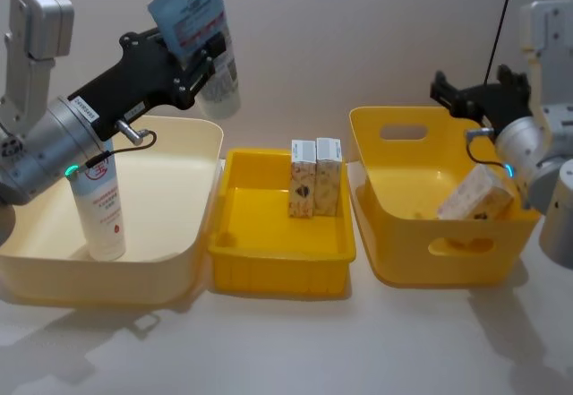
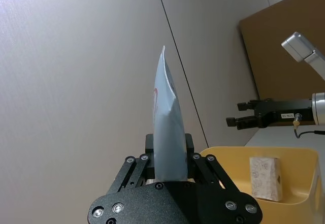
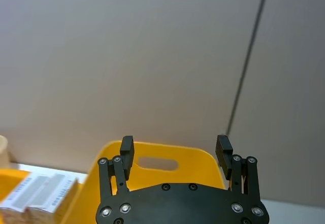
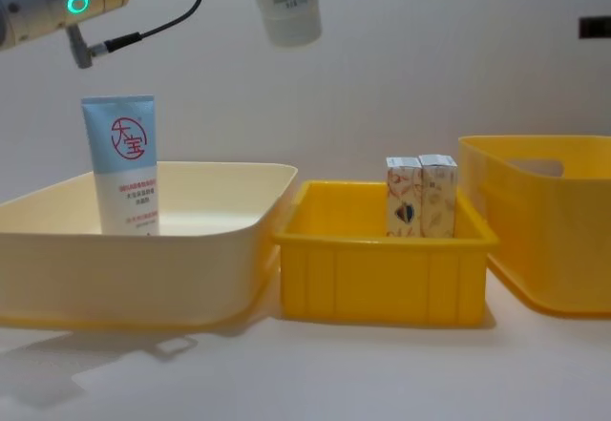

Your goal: Bimanual collaborative sorting of washing and personal care products

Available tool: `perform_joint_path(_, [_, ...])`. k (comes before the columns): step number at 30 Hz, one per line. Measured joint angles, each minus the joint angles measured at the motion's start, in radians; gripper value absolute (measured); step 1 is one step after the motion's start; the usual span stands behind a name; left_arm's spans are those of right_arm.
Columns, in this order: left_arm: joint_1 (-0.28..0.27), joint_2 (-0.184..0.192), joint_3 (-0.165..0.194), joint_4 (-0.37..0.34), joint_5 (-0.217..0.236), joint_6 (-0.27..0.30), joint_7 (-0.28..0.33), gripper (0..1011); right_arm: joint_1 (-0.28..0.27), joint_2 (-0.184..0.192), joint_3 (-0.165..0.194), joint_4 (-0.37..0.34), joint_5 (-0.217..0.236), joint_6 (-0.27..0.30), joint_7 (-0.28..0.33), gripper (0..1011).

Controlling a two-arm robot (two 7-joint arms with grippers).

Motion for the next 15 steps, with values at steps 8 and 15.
perform_joint_path(8, [-0.002,0.000,0.001,0.000,-0.003,-0.004,-0.004,292,0.008,0.010,-0.027,-0.002,0.012,-0.077,0.094,1001])
perform_joint_path(15, [-0.016,0.000,0.010,0.014,-0.006,0.000,-0.015,292,0.006,0.016,-0.038,-0.007,0.009,-0.072,0.114,1001])
